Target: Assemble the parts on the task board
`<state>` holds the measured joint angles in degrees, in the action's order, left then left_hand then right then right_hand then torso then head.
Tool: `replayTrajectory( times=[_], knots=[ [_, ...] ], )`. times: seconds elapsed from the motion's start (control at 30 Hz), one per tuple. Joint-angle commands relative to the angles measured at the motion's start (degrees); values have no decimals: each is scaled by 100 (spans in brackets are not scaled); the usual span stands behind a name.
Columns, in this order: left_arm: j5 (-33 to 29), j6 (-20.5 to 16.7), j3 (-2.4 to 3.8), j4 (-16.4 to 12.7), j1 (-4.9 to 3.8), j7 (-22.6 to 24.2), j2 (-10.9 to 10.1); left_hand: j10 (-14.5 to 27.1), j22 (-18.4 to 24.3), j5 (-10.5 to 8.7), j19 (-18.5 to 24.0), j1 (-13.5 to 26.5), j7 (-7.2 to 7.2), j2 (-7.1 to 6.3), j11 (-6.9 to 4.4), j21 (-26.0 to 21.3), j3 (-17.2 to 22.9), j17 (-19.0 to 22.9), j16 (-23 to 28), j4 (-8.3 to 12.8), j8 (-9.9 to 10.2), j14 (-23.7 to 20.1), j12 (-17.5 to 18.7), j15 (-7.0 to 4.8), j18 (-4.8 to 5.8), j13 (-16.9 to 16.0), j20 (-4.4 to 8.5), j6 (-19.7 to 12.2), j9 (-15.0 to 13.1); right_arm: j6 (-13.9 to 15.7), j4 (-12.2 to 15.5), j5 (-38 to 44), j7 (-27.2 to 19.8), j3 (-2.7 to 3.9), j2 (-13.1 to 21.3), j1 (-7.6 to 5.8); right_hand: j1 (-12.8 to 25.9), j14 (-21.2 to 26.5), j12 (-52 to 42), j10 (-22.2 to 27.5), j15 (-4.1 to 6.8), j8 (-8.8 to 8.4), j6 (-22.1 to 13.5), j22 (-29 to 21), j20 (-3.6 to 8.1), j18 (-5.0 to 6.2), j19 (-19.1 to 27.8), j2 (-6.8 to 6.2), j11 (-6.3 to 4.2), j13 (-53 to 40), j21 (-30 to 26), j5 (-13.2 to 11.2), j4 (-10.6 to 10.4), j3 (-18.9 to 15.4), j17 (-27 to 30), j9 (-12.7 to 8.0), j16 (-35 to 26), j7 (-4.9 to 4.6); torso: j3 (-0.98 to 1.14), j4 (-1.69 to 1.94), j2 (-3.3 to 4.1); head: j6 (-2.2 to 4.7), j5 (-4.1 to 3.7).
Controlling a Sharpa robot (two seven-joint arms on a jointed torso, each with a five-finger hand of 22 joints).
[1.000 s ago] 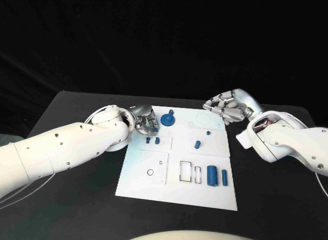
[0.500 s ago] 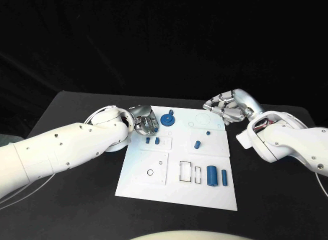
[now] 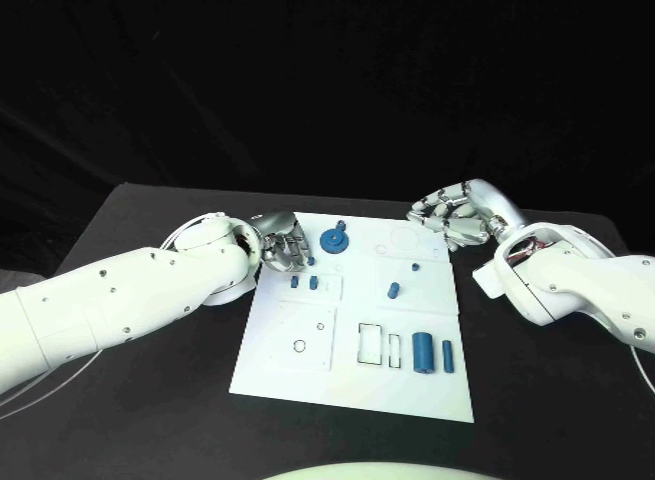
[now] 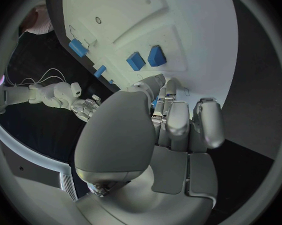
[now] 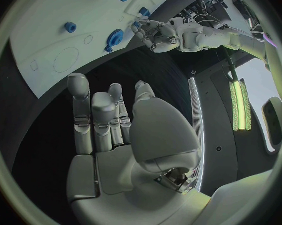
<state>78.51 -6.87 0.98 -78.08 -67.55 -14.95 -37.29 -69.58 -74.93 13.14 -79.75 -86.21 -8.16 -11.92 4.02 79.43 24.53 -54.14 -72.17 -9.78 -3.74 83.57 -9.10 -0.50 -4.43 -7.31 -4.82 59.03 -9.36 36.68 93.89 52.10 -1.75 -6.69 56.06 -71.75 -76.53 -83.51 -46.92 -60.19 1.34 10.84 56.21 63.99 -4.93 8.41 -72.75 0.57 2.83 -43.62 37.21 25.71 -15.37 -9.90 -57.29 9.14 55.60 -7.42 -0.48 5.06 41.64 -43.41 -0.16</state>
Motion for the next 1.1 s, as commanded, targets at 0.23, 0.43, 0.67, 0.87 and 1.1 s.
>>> replayTrajectory(
  times=[0.23,0.43,0.67,0.87,1.1],
  knots=[
    [-338,-465,30,-190,-20,237,-259,-73,-155,7,39,15,32,22,-26,-18,96,12,-31,63,-18,-31,45,-4,62,-25,-24,58,31,-1094,-104,1312,543,0,0,7,-1364,-156,2109,-102,9,-59,239,532,49,-90,-327,-203,24,1769,852,-318,421,599,-311,-47,348,-39,-1,3,-10,25,-41],
    [-2099,-1293,60,-380,-64,908,-578,27,690,1,734,128,-32,17,35,-749,167,1056,616,53,-64,-413,137,42,-159,-36,-47,245,70,-1836,-105,2966,1038,1,-4,36,-1517,-265,3015,-480,5,-232,532,1147,40,-249,-641,-414,31,2598,1881,-402,324,935,-797,-124,969,-16,0,-3,-6,81,-219],
    [-5274,-1640,64,-715,-73,1884,-944,194,1724,-16,1570,383,-104,-28,108,-1750,-28,2454,1598,-23,-17,-1019,187,124,-396,-44,-124,213,162,-2056,-30,4317,1501,1,-24,106,-1426,-296,3310,-545,-21,-321,596,1368,28,-309,-751,-563,55,2863,2262,-517,184,971,-986,-155,1217,-4,-8,-3,4,104,-379],
    [-6797,-1422,61,-909,-70,2518,-1176,334,2278,-21,1963,461,-138,22,165,-2334,-192,2653,1810,-34,-14,-1187,157,167,-506,-52,-175,149,228,-2011,-2,4822,1759,1,-70,143,-1342,-264,3509,-521,-64,-420,558,1426,-9,-318,-750,-704,122,3037,2313,-590,60,958,-956,-189,1218,-69,-14,12,2,93,-432],
    [-7252,-1376,56,-1046,-68,2711,-1344,320,2335,-19,1974,452,-130,57,156,-2401,-230,2682,1829,-21,-33,-1191,112,163,-515,-68,-177,167,238,-2028,36,4980,1841,2,-136,175,-1372,-279,3607,-511,-83,-464,561,1527,-29,-349,-809,-729,144,3131,2508,-593,19,1005,-1051,-202,1336,-84,-8,0,5,80,-425]
  ],
)
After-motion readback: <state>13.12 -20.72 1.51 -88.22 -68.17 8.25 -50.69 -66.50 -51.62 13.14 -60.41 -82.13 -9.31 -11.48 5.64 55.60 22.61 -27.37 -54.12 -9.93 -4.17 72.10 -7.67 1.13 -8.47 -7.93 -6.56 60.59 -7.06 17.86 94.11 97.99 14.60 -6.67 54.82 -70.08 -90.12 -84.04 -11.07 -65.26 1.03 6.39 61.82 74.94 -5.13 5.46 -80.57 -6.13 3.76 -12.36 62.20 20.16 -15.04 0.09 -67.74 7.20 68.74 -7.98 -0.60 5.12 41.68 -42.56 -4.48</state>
